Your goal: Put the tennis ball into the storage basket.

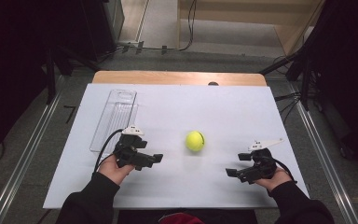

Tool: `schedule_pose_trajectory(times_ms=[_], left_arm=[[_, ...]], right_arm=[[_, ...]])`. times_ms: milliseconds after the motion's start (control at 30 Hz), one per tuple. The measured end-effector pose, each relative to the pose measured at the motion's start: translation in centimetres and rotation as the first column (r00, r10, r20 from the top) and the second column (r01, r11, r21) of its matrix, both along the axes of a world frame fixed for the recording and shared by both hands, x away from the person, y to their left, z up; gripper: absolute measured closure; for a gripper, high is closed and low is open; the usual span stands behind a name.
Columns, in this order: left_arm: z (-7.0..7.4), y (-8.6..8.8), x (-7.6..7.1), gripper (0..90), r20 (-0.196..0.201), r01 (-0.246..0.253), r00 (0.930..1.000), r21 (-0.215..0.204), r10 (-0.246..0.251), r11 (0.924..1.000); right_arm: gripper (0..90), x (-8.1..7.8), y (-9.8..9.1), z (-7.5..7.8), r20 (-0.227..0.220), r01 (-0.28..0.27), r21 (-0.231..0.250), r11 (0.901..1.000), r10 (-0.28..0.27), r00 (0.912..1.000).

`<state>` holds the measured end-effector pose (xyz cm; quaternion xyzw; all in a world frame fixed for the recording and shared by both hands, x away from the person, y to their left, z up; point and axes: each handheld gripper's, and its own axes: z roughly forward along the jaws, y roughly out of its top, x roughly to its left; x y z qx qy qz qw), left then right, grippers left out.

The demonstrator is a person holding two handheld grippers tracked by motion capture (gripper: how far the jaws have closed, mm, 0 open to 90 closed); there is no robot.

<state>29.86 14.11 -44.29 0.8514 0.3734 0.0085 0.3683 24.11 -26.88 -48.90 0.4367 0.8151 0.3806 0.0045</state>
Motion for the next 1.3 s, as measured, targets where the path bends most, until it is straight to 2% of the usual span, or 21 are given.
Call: schedule_pose_trajectory(times_ms=[333, 533, 633, 700, 800, 967, 1300], left_arm=[[-0.2, -0.5, 0.5, 14.1, -0.019, 0.021, 0.9996, -0.002, -0.021, 0.9998], [-0.2, -1.0, 0.8, 13.7, -0.009, 0.028, 0.9996, 0.011, -0.028, 0.9996], [-0.3, -1.2, 1.1, 10.8, -0.012, 0.038, 0.9992, 0.010, -0.038, 0.9992], [-0.3, -1.4, 1.2, 10.4, -0.001, 0.045, 0.9990, -0.001, -0.045, 0.9990], [-0.3, -1.6, 1.3, 3.7, -0.006, 0.053, 0.9986, -0.024, -0.053, 0.9983], [0.0, -1.9, 1.6, 3.6, 0.012, 0.057, 0.9983, -0.023, -0.056, 0.9981], [0.1, -2.7, 2.4, 3.6, 0.002, 0.053, 0.9986, -0.014, -0.053, 0.9985]], right_arm=[[7.3, 0.0, 0.0, 0.0, 0.000, 0.001, 0.001, 1.0000, -0.001, 1.0000], [7.2, 0.0, 0.0, 0.0, 0.001, 0.001, 0.000, 1.0000, -0.001, 1.0000], [7.2, 0.0, 0.0, 0.0, 0.001, 0.003, 0.000, 1.0000, -0.003, 1.0000], [7.3, 0.0, 0.0, 0.0, 0.002, 0.003, 0.001, 1.0000, -0.003, 1.0000], [7.2, 0.0, 0.0, 0.0, 0.002, 0.003, 0.002, 1.0000, -0.003, 1.0000], [7.2, 0.0, 0.0, 0.0, 0.002, 0.003, 0.002, 1.0000, -0.003, 1.0000], [7.3, 0.0, 0.0, 0.0, 0.001, 0.004, 0.006, 1.0000, -0.004, 1.0000]])
